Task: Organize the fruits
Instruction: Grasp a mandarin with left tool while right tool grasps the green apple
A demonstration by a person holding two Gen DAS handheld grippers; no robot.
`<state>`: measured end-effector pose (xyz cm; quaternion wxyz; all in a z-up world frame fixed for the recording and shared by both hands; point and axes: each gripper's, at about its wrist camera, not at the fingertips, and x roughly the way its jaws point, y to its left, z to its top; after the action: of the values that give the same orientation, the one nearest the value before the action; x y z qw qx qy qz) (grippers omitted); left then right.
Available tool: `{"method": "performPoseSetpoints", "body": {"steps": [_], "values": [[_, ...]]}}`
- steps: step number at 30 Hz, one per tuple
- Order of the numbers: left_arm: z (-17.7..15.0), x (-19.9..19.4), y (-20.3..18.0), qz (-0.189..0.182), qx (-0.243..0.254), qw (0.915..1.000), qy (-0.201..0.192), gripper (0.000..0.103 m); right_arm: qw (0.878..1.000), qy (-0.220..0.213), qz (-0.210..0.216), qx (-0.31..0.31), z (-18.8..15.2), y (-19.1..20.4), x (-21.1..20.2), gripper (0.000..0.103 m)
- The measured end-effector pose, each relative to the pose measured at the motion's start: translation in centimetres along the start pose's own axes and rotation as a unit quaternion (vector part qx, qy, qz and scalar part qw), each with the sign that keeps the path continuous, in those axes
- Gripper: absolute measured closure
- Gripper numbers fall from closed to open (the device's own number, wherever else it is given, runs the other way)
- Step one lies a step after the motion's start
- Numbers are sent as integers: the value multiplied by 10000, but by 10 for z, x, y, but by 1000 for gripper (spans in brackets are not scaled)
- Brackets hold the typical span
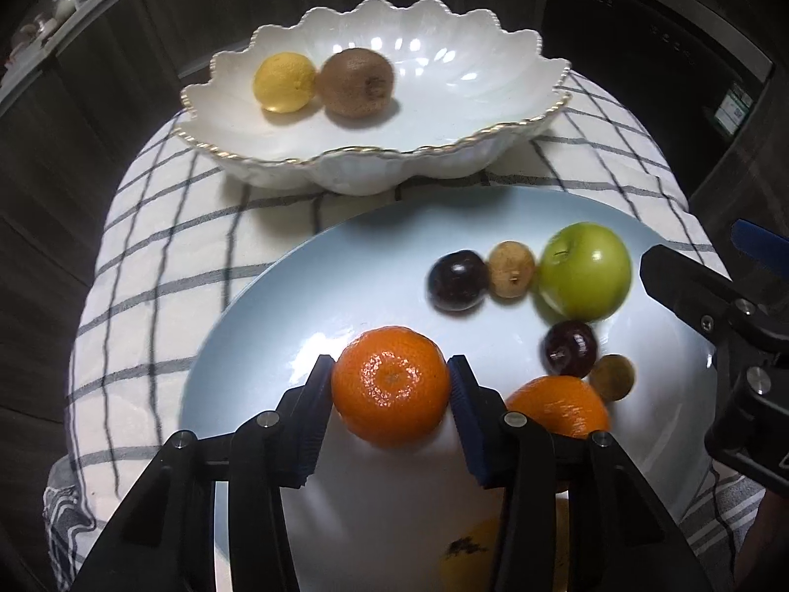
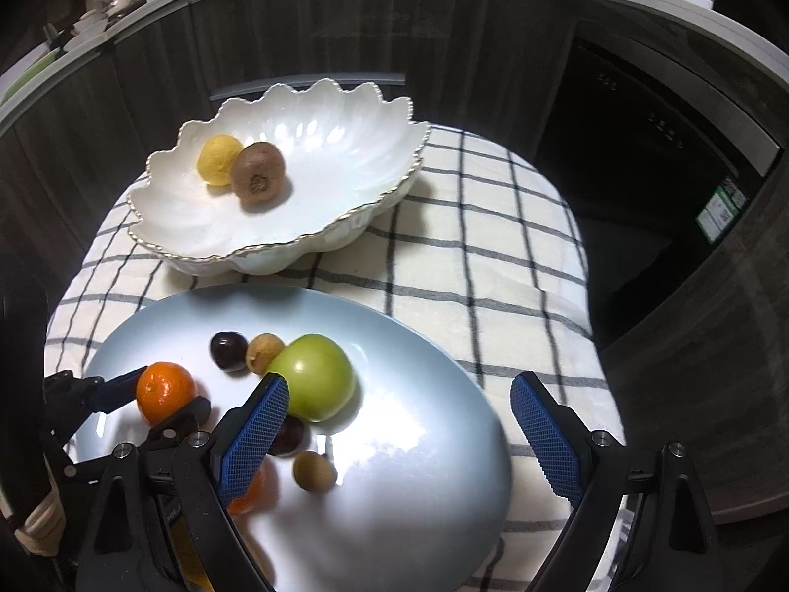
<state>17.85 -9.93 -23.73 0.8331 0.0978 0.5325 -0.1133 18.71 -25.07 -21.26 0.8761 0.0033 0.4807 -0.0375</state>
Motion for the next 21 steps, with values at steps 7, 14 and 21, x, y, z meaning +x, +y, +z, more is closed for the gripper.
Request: {"method": "performPoseSetpoints", "body": {"steps": [7,14,21], "values": [[1,-2,24,206,-285,9994,-71,58,9993,247,213,-186,7,19,17,11],[6,-3,34,338,-411,9984,-180,58,9985,439,306,-129,9,23,33,13],[9,-1,38,350,-480,9981,-165,58,9967,648,488,-89,7,25,48,36]]}}
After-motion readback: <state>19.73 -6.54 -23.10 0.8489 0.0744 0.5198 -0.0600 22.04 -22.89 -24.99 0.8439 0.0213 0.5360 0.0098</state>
